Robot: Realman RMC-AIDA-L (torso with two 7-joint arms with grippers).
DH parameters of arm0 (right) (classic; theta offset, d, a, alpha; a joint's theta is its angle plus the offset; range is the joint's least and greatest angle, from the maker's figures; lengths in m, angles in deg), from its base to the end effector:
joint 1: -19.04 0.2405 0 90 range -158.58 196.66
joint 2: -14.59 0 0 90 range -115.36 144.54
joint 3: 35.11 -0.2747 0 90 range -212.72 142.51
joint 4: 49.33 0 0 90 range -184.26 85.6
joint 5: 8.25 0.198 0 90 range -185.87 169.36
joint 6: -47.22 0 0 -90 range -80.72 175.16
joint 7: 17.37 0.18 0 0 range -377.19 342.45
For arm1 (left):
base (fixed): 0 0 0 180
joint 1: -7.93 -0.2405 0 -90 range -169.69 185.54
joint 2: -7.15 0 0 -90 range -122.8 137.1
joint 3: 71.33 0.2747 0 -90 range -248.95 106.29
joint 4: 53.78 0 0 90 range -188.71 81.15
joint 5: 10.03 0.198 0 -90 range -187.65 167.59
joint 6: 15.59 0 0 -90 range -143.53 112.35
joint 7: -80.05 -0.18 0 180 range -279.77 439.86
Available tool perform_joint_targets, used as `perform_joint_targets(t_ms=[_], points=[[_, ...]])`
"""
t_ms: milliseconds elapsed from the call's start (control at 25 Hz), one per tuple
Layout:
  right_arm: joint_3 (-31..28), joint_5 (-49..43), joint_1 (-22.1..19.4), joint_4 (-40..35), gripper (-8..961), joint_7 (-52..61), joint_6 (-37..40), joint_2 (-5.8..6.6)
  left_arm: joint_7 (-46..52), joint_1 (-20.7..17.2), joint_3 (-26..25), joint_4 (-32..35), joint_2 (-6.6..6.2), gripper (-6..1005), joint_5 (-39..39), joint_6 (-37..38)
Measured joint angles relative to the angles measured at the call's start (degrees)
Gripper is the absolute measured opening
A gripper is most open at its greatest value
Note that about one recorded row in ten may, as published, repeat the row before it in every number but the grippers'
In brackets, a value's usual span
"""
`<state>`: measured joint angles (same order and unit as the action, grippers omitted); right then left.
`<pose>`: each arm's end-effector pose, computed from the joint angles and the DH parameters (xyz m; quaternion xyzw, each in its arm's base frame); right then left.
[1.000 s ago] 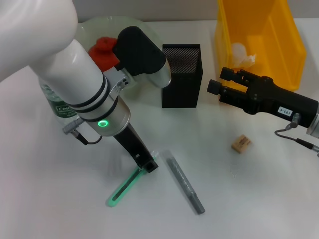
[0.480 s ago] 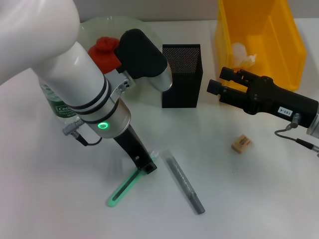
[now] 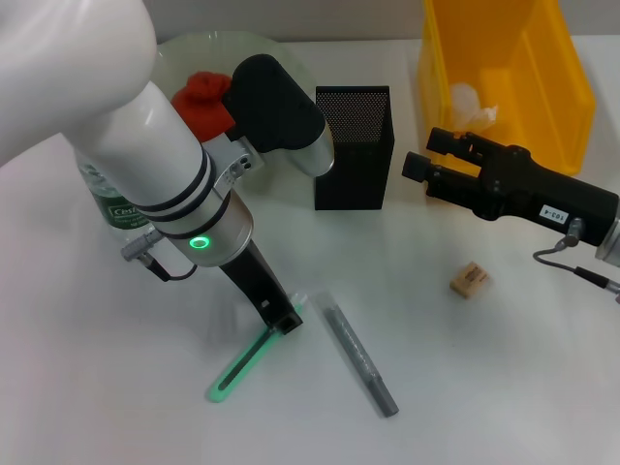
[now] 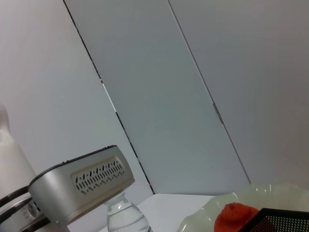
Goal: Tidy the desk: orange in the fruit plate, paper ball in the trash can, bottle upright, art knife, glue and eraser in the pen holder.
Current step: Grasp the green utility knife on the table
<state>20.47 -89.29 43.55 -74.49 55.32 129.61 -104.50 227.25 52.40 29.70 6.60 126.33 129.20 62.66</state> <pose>0.2520 0.3327 -0.0530 -0.8575 0.2869 0.3876 0.1792 -0.1877 0.3433 -0.1282 -0.9432 -0.2240 0.2341 0.0736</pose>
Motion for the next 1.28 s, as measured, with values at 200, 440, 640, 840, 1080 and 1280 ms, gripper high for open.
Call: perform_joint_targets(t_ms=[200,440,640,840,1080,1280], points=[[-0.04,-0.04,0.28,0.03,728,-0.01,-0.33,0.0,0.0,0.04,0.1,-0.01,0.0,378,0.19,-0.02],[-0.25,-0.09,0.38,0.03,728,0.0,-0.28,0.0,0.02,0.2,0.27,-0.18,0.0,365,0.26,-0.06],[-0.3,-0.1,0.36,0.03,729,0.0,-0.3,0.0,0.02,0.4,0.41,-0.37,0.0,332,0.61,-0.34],[-0.38,-0.04,0.36,0.03,729,0.0,-0.37,0.0,0.02,0.53,0.4,-0.27,0.0,278,0.71,-0.34],[-0.39,0.22,0.33,0.03,729,0.0,-0.38,0.0,0.02,0.36,0.0,0.7,-0.01,215,0.56,0.29],[-0.64,0.27,0.2,0.03,729,0.0,-0.47,0.0,0.02,-0.73,-0.5,3.54,-0.13,181,0.47,1.23]])
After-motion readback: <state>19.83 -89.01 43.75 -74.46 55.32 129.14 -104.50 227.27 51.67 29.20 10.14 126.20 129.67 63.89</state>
